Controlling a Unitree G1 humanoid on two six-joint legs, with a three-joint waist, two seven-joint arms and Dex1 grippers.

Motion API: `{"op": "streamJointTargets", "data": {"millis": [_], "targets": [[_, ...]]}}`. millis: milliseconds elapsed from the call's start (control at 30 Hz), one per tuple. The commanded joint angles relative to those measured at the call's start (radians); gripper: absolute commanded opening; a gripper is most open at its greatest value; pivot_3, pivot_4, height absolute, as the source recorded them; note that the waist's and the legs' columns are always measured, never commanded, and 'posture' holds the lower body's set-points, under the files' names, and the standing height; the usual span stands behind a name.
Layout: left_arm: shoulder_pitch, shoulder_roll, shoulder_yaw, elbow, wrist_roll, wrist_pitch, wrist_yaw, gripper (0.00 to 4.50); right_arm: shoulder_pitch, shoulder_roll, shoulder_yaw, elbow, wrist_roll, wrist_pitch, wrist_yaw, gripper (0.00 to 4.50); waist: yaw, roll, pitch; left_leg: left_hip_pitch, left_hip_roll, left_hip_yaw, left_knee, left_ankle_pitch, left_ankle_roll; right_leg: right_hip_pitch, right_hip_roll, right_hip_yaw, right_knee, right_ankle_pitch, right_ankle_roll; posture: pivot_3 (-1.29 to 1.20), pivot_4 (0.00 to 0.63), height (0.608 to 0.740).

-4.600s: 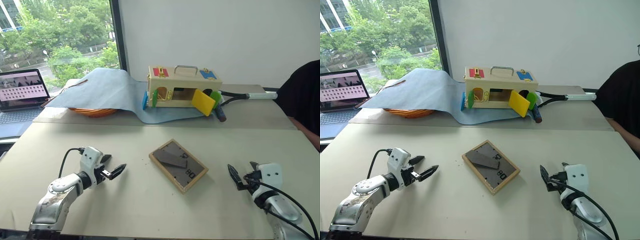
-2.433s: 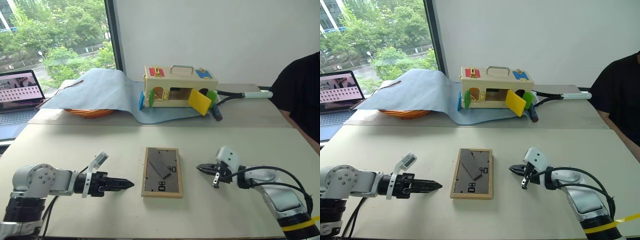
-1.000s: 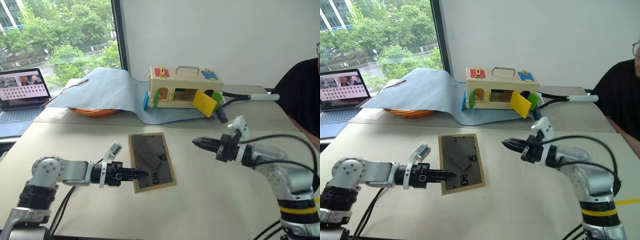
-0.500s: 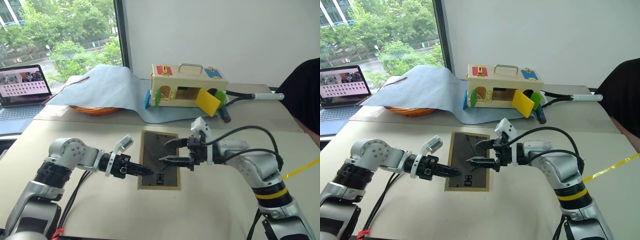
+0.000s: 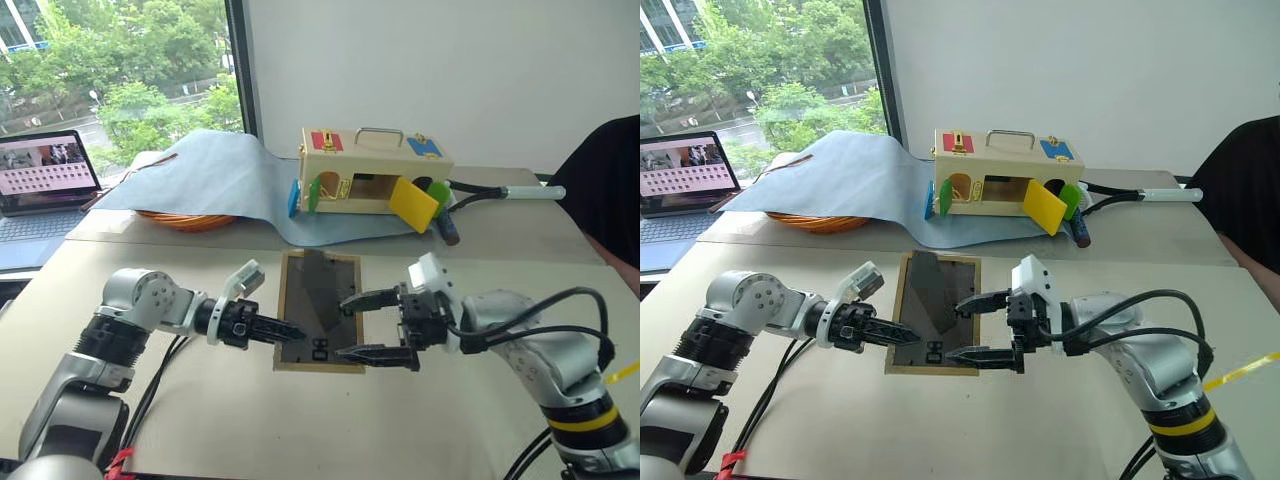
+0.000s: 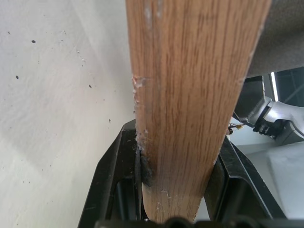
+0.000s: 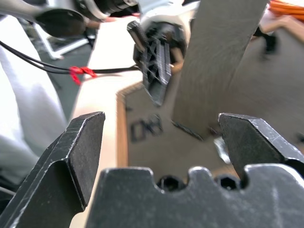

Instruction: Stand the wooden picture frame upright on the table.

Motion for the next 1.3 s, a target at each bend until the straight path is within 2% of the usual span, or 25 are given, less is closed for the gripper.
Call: {"op": "streamJointTargets", "data": {"millis": [33, 100, 167, 267, 333, 400, 567, 733, 833, 900, 967, 1033, 1067, 1167, 1200, 1300], "targets": [[-0.063, 0.024, 0.035, -0.001, -0.033, 0.053, -0.084, 1.14, -0.015, -0.043, -0.106, 0.125, -0.179, -0.259, -0.063, 4.42, 0.001, 0.000, 0.000, 0.000, 0.000, 0.000, 0.001, 0.000, 0.000, 0.000, 0.000, -0.001, 0.000, 0.000, 0.000, 0.00, 0.150, 0.673], [-0.081, 0.027, 0.032, 0.016, -0.026, 0.073, -0.106, 1.14, -0.010, -0.064, -0.115, 0.186, -0.270, -0.405, -0.074, 4.42, 0.004, 0.000, 0.001, 0.000, 0.000, -0.001, 0.001, 0.000, 0.000, 0.000, 0.000, -0.001, 0.000, -0.001, 0.001, 0.00, 0.150, 0.673], [-0.097, 0.027, 0.019, 0.032, -0.012, 0.080, -0.125, 1.14, -0.009, -0.090, -0.081, 0.272, -0.408, -0.628, -0.088, 4.42, 0.004, 0.000, 0.001, 0.000, -0.001, -0.001, 0.001, 0.000, 0.000, 0.000, 0.000, -0.001, 0.000, -0.001, 0.001, 0.00, 0.150, 0.673], [-0.127, 0.017, -0.009, 0.050, 0.017, 0.067, -0.149, 1.14, -0.029, -0.118, -0.012, 0.455, -0.711, -1.114, -0.239, 4.42, 0.001, 0.001, 0.002, 0.000, -0.001, -0.001, 0.000, 0.000, 0.000, 0.000, 0.000, -0.001, 0.000, -0.001, 0.002, 0.00, 0.150, 0.673], [-0.139, 0.013, -0.022, 0.057, 0.032, 0.059, -0.163, 1.14, -0.047, -0.109, 0.007, 0.527, -0.800, -1.283, -0.310, 4.42, 0.001, 0.002, 0.003, 0.000, -0.001, -0.001, 0.000, 0.000, 0.000, 0.000, 0.000, -0.001, 0.000, -0.001, 0.002, 0.00, 0.150, 0.673], [-0.153, 0.004, -0.026, 0.071, 0.039, 0.066, -0.175, 1.14, -0.077, -0.075, 0.017, 0.540, -0.944, -1.424, -0.448, 4.42, -0.004, 0.005, 0.005, 0.000, -0.001, -0.001, 0.001, 0.000, 0.000, 0.000, 0.000, -0.001, 0.000, -0.001, 0.001, 0.00, 0.150, 0.673], [-0.160, -0.011, -0.040, 0.073, 0.051, 0.075, -0.190, 1.14, -0.118, 0.033, 0.023, 0.542, -1.156, -1.547, -0.688, 4.42, -0.011, 0.006, 0.006, 0.000, -0.001, -0.003, 0.000, 0.002, -0.003, 0.000, 0.000, -0.002, 0.003, 0.001, -0.002, 0.00, 0.150, 0.673], [-0.141, -0.009, -0.062, 0.027, 0.062, 0.060, -0.195, 1.14, -0.136, 0.079, 0.053, 0.553, -1.227, -1.562, -0.788, 4.42, 0.002, 0.006, 0.006, 0.000, -0.001, -0.005, 0.001, 0.003, -0.005, 0.002, 0.000, -0.004, 0.004, 0.001, -0.002, 0.00, 0.150, 0.673], [-0.109, 0.011, -0.071, -0.031, 0.080, -0.005, -0.218, 1.14, -0.139, 0.082, 0.076, 0.561, -1.200, -1.562, -0.789, 3.70, 0.002, 0.006, 0.006, 0.000, -0.001, -0.007, 0.002, 0.004, -0.006, 0.002, 0.000, -0.004, 0.006, 0.001, -0.002, 0.00, 0.150, 0.673], [-0.093, 0.022, -0.075, -0.052, 0.092, -0.032, -0.232, 1.14, -0.139, 0.077, 0.084, 0.565, -1.190, -1.559, -0.791, 3.04, 0.000, 0.006, 0.007, 0.000, -0.001, -0.007, 0.003, 0.005, -0.006, 0.002, 0.000, -0.004, 0.008, 0.001, -0.002, 0.00, 0.150, 0.673], [-0.076, 0.039, -0.083, -0.061, 0.112, -0.066, -0.243, 2.15, -0.134, 0.070, 0.086, 0.569, -1.176, -1.558, -0.793, 2.31, -0.001, 0.006, 0.007, 0.000, -0.002, -0.008, 0.003, 0.006, -0.006, 0.001, 0.000, -0.005, 0.011, 0.001, -0.003, 0.00, 0.150, 0.673], [-0.070, 0.050, -0.079, -0.044, 0.126, -0.087, -0.257, 2.70, -0.130, 0.064, 0.085, 0.581, -1.156, -1.552, -0.791, 1.76, -0.001, 0.006, 0.007, 0.000, -0.002, -0.009, 0.004, 0.007, -0.006, 0.001, 0.000, -0.006, 0.014, 0.001, -0.003, 0.00, 0.150, 0.673], [-0.069, 0.056, -0.077, -0.039, 0.130, -0.095, -0.267, 3.20, -0.129, 0.060, 0.084, 0.587, -1.144, -1.549, -0.790, 1.38, -0.002, 0.006, 0.007, 0.000, -0.002, -0.009, 0.005, 0.007, -0.005, 0.001, 0.000, -0.006, 0.015, 0.000, -0.003, 0.00, 0.150, 0.673], [-0.056, 0.079, -0.065, -0.035, 0.152, -0.146, -0.285, 4.32, -0.133, 0.050, 0.084, 0.606, -1.108, -1.537, -0.779, 1.25, -0.003, 0.007, 0.007, 0.000, -0.002, -0.009, 0.007, 0.007, -0.005, 0.001, 0.000, -0.006, 0.017, 0.000, -0.002, 0.00, 0.150, 0.673], [-0.045, 0.091, -0.053, -0.040, 0.160, -0.174, -0.296, 4.50, -0.135, 0.049, 0.084, 0.613, -1.080, -1.523, -0.765, 1.25, -0.004, 0.007, 0.007, 0.000, -0.002, -0.009, 0.008, 0.007, -0.005, 0.001, 0.000, -0.006, 0.017, -0.001, -0.002, 0.00, 0.150, 0.673], [0.008, 0.100, 0.064, -0.035, 0.179, -0.299, -0.257, 4.50, -0.140, 0.052, 0.087, 0.643, -0.951, -1.459, -0.694, 1.25, -0.005, 0.007, 0.007, 0.000, -0.002, -0.010, 0.008, 0.007, -0.004, 0.002, 0.000, -0.007, 0.017, 0.000, -0.003, 0.00, 0.150, 0.673]]}}
